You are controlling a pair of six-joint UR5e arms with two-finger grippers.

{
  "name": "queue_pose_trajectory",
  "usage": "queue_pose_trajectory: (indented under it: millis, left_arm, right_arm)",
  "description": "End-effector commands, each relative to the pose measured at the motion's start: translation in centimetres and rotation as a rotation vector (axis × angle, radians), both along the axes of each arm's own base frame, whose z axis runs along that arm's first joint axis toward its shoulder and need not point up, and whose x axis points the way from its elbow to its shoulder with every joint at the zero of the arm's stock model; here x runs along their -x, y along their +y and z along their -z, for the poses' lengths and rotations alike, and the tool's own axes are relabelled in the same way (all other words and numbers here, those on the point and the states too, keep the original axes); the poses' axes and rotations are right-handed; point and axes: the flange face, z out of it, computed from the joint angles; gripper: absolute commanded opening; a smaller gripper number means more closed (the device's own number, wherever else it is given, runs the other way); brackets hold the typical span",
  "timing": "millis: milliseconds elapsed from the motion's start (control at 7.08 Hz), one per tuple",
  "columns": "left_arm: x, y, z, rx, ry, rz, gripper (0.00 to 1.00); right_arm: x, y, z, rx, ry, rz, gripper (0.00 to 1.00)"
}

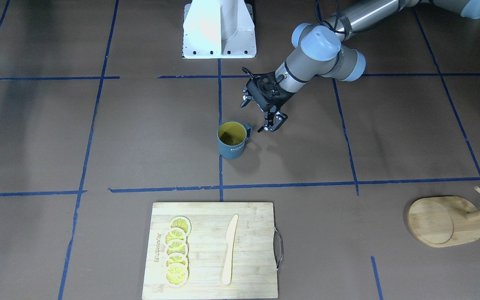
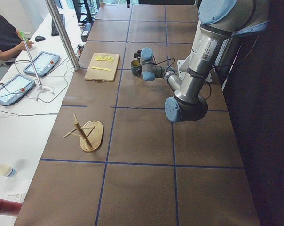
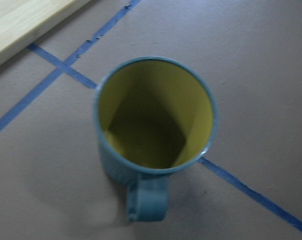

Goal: Hang cup on storage rack
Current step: 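Reach the left gripper to the mug and grasp its handle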

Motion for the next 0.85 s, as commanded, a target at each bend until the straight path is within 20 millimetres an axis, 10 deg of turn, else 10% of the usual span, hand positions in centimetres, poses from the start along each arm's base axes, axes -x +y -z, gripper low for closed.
queue_pose_trajectory:
  millis: [0,424,706]
  left_arm:
    - [-1.76,-0.74,-0.41,-0.008,-0.02,0.034,0.99]
    - [-1.57,-1.47,-0.74,-0.009,-0.03,0.072,0.86]
    - [-1.78,-1.21,-0.61,0.04,-0.019,0.081,0.13]
  right_arm:
    - [-0.01,-0.02,0.01,0.002,0.0,-0.002,1.0]
    - [-0.02,0.07,0.23,0.004,-0.002,-0.008,1.0]
    - [-0.03,0.14,0.2,0.007,-0.002,-0.009,1.0]
